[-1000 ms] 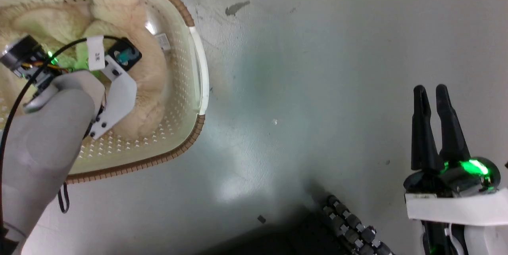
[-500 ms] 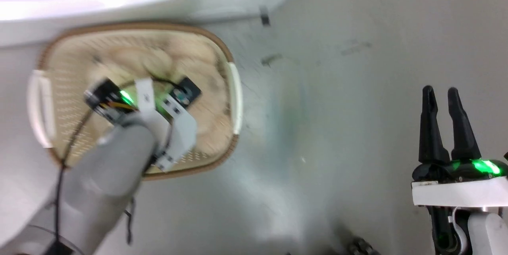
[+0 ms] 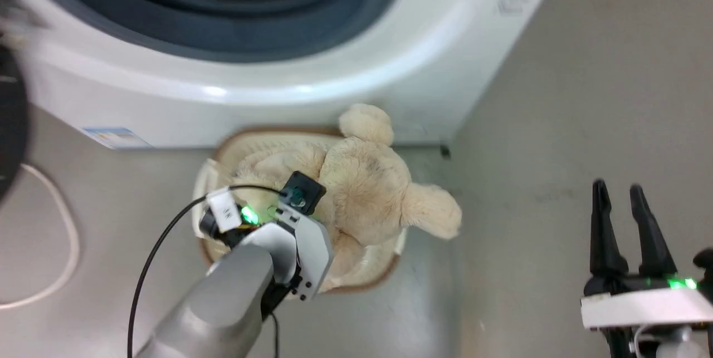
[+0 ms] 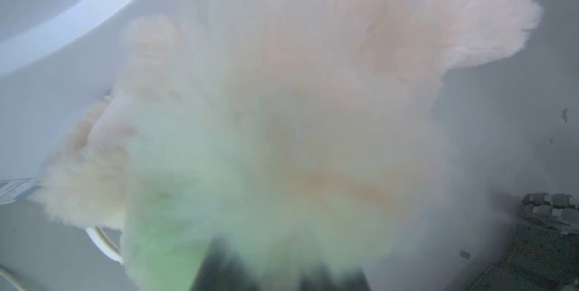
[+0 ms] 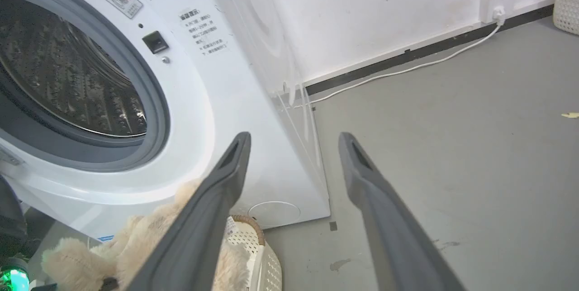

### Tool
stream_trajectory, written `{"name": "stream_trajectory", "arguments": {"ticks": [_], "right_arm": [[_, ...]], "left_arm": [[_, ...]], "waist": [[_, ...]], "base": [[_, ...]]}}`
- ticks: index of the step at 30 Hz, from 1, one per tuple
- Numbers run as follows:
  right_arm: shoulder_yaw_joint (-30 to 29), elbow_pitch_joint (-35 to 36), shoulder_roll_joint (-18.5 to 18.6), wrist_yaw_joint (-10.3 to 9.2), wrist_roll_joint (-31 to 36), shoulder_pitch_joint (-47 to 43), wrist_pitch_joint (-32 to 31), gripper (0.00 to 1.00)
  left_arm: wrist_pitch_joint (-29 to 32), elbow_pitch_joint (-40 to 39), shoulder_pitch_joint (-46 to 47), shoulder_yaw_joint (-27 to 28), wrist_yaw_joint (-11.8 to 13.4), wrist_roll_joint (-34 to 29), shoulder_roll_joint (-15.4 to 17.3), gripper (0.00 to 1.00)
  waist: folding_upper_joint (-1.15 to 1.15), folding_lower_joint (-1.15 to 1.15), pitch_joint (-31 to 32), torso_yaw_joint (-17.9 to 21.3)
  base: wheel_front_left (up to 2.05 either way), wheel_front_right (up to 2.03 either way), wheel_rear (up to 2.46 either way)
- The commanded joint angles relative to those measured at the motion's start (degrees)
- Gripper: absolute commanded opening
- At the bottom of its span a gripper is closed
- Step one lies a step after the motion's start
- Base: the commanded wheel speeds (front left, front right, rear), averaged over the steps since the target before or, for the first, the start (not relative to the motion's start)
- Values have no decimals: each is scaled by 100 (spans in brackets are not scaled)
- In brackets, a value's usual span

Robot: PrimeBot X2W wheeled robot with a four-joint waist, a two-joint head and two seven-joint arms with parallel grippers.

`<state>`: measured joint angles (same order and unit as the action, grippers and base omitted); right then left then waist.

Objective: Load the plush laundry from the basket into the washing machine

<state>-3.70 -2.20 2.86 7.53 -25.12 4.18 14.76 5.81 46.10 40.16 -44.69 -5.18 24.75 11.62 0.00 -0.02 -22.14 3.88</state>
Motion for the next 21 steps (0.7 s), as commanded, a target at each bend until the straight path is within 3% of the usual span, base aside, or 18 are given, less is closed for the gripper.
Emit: {"name": "stream_trajectory", "arguments": {"ticks": [1,13,21], "right_arm": [[-20,-31,1,-4,31,-78,24,100],[-173,-213,1,-4,90,-634,24,100],[-157,-211,1,-4,85,-704,24,100]], "left_arm": [[-80,-12,-48,61,32,49,-11,0],[-1615,-526,-663,857,448,786,-398,0],[-2049,-1240,-873,1293,762,789,-387,0]], "waist": [[0,2,621,-489],[0,2,1605,-927],[0,2,1737,-893]], "base": [[0,0,0],[0,0,0],[0,0,0]]}}
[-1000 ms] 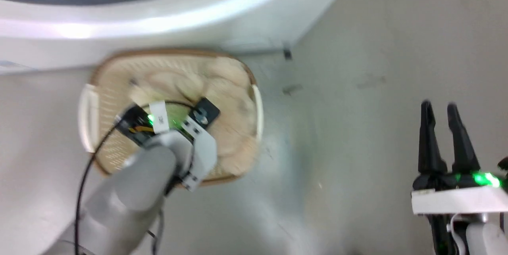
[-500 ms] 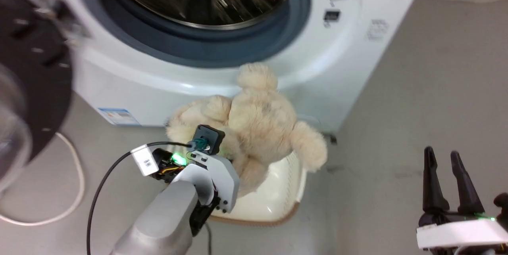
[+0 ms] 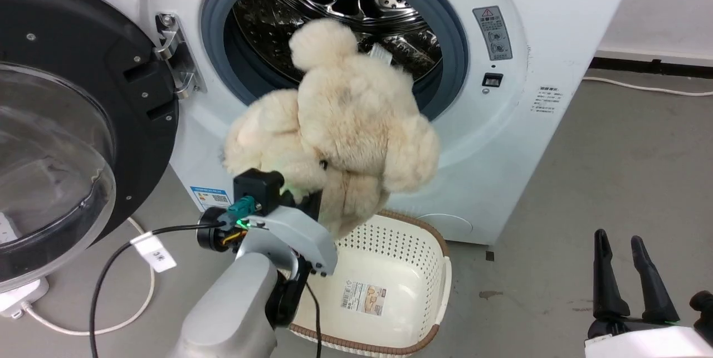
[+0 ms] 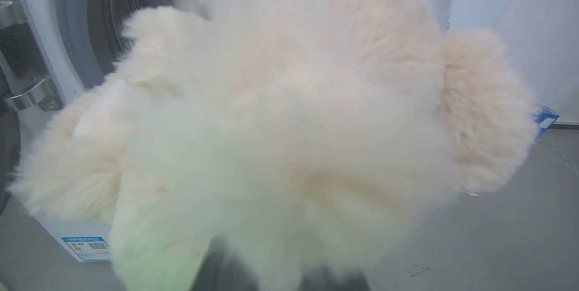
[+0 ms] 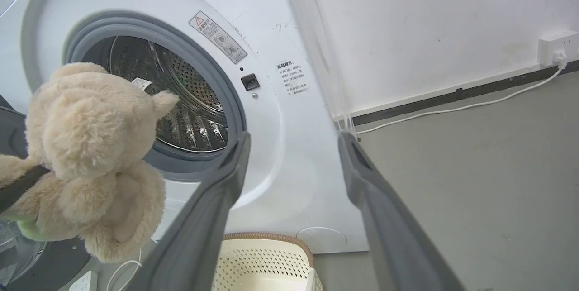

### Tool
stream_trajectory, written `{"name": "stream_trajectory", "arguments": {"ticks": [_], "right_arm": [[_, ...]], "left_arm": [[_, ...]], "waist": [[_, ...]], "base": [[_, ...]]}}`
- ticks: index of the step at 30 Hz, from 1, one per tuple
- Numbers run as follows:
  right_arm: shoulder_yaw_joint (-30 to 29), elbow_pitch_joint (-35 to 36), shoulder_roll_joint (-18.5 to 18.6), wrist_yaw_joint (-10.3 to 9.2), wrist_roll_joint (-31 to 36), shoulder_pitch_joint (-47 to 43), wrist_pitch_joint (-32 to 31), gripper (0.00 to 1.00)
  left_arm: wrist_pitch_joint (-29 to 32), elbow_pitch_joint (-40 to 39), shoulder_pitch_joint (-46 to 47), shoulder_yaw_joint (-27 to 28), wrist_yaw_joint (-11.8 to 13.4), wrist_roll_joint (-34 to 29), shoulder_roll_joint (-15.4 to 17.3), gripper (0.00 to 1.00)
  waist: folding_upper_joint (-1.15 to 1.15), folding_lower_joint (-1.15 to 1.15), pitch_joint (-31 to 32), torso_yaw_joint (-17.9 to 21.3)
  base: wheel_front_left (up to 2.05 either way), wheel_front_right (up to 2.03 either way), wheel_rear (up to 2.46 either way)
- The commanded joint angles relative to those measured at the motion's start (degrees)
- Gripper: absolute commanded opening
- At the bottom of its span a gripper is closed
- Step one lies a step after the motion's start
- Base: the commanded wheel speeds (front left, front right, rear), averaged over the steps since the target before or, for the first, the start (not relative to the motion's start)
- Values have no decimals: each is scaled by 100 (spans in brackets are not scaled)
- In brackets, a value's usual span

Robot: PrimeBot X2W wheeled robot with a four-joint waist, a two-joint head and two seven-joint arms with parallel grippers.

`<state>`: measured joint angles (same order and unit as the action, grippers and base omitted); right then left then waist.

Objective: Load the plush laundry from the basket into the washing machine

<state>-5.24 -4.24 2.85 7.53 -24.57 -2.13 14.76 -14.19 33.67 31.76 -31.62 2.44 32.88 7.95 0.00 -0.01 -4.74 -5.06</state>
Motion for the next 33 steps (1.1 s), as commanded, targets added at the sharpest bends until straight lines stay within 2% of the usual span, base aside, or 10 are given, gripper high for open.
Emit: {"name": "stream_trajectory", "arguments": {"ticks": [1,9,21,27,33], "right_arm": [[4,1,3,-4,29,-75,24,100],[48,126,3,-4,58,123,24,100],[143,390,3,-4,156,709,24,100],[212,536,3,-4,63,1015,24,100],[276,706,3,-4,-56,1234,24,100]], "left_arm": [[-62,-85,-47,53,31,-43,-18,0],[-79,-514,155,685,126,-190,-35,0],[-80,-430,1330,1646,-105,-419,10,0],[-80,-273,2131,2025,-269,-627,236,0],[-81,34,2964,2161,-400,-896,586,0]], "waist": [[0,1,-15,17],[0,1,-491,213],[0,1,-1766,746],[0,1,-2406,1064],[0,1,-2970,1328]], "base": [[0,0,0],[0,0,0],[0,0,0],[0,0,0],[0,0,0]]}}
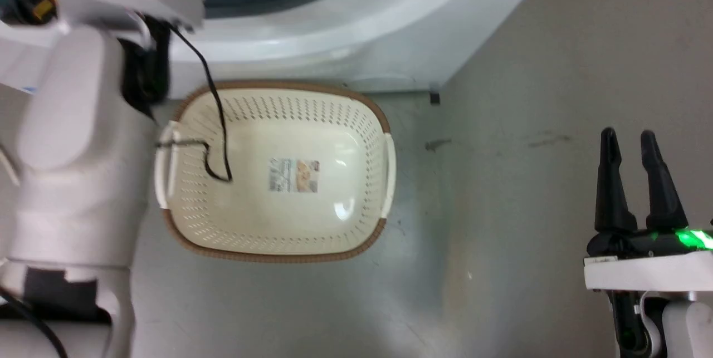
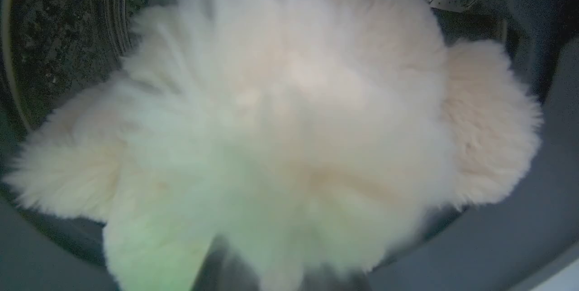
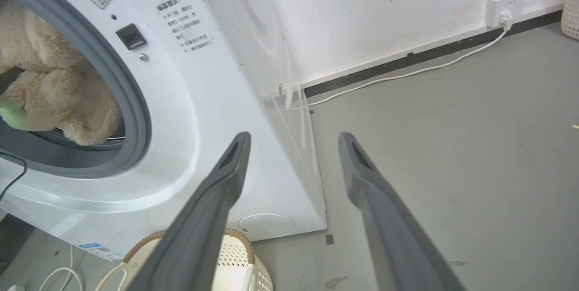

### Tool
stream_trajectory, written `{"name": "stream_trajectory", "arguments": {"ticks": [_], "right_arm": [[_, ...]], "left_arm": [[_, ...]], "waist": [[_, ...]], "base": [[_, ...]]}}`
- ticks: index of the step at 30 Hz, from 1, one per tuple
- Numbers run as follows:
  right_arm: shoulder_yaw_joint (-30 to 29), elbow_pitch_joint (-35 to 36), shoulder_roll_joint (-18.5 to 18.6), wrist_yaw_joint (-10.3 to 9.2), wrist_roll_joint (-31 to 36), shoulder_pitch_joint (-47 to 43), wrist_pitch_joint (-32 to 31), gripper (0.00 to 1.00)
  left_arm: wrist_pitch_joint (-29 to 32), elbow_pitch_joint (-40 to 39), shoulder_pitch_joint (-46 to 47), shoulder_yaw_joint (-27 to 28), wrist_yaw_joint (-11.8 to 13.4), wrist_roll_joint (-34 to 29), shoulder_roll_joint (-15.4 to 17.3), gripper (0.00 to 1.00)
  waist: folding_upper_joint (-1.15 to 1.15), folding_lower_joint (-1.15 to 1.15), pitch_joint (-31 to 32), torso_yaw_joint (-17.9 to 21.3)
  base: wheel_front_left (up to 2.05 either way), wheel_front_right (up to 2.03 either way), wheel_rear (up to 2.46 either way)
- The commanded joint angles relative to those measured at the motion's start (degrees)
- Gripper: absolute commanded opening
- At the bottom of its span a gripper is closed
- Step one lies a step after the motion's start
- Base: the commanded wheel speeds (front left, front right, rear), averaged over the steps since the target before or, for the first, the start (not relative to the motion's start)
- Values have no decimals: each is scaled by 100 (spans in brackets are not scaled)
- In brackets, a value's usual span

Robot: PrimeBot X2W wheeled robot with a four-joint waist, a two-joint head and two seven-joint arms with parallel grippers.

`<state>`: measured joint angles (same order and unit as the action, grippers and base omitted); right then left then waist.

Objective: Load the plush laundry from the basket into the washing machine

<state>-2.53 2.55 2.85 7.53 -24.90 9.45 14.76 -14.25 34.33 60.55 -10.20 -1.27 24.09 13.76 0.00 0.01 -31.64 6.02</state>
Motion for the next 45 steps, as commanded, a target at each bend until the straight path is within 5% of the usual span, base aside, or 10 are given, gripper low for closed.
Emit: {"name": "stream_trajectory", "arguments": {"ticks": [1,17,26,27,28,29,45], "right_arm": [[12,54,3,-4,-40,101,24,100],[165,319,3,-4,-358,57,24,100],[231,424,3,-4,-445,-68,24,100],[221,434,3,-4,-445,-72,24,100],[221,434,3,-4,-445,-72,24,100],[205,440,3,-4,-442,-69,24,100],[60,242,3,-4,-162,319,24,100]], "left_arm": [[-74,29,229,31,-46,-47,53,0],[52,853,2092,-199,-248,-596,835,0],[490,1126,2708,-333,-191,-712,997,0],[555,1148,2760,-328,-174,-687,968,12],[555,1148,2760,-328,-174,-687,968,12],[655,1184,2829,-344,-151,-665,926,100],[404,1536,1943,-349,-271,-179,412,100]], "waist": [[0,-1,-352,249],[0,-1,-1259,800],[0,-1,-1440,978],[0,-1,-1455,973],[0,-1,-1455,973],[0,-1,-1469,959],[0,-1,-763,387]], "base": [[0,0,0],[0,0,0],[0,0,0],[0,0,0],[0,0,0],[0,0,0],[0,0,0]]}}
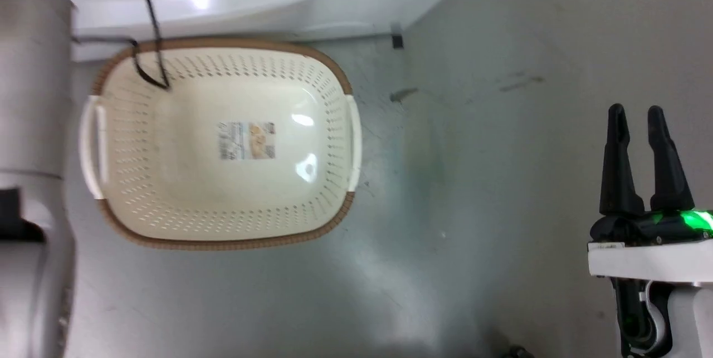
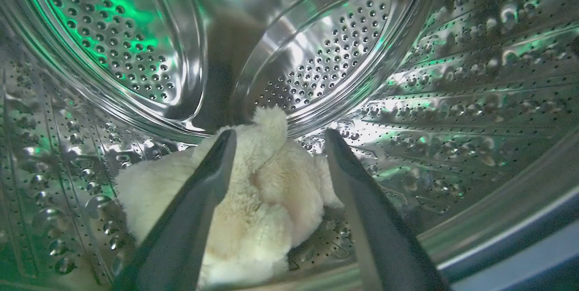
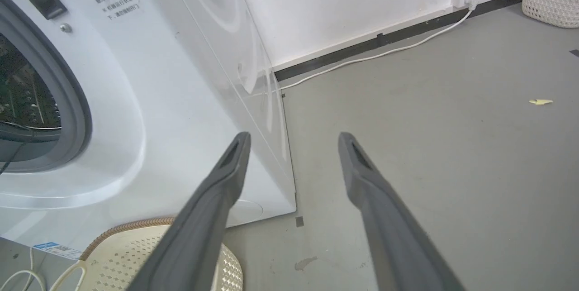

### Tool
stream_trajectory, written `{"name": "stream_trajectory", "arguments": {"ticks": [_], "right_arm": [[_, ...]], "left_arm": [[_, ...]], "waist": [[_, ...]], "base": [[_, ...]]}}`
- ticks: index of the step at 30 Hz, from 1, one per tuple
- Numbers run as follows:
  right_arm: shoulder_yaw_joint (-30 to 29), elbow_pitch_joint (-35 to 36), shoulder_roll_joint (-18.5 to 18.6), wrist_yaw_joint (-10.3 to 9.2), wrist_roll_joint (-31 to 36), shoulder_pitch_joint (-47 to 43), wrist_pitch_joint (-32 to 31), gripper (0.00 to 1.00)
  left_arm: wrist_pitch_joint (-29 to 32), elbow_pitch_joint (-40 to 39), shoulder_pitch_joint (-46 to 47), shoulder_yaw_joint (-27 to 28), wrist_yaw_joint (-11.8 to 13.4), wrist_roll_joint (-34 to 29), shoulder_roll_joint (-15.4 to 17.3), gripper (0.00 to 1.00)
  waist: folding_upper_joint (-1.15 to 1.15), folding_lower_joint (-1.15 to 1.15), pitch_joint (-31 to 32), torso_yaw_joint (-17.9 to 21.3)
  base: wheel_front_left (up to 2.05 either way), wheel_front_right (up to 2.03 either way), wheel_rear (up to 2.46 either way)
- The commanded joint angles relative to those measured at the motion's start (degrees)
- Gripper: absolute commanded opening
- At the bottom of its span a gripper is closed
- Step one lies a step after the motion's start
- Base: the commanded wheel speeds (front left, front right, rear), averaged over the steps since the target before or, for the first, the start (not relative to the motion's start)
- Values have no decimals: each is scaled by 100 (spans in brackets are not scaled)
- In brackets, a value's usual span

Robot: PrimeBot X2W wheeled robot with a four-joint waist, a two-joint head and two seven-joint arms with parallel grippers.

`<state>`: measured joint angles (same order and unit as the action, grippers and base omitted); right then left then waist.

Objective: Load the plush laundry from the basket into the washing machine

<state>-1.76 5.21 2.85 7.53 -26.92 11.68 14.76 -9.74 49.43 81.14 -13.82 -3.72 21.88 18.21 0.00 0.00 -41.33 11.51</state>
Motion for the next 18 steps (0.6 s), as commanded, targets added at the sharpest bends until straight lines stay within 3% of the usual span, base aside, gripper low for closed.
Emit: {"name": "stream_trajectory", "arguments": {"ticks": [1,5,18], "right_arm": [[-17,-24,3,-4,40,95,24,100],[-88,-149,3,-4,288,109,24,100],[-158,-512,3,-4,586,-197,24,100]], "left_arm": [[-47,25,-116,13,-26,42,-33,100],[-272,131,-646,-68,-102,137,-264,100],[-499,-23,-1971,-339,-89,49,-554,100]], "waist": [[0,0,205,-162],[0,0,743,-423],[0,0,2018,-808]], "base": [[0,0,0],[0,0,0],[0,0,0]]}}
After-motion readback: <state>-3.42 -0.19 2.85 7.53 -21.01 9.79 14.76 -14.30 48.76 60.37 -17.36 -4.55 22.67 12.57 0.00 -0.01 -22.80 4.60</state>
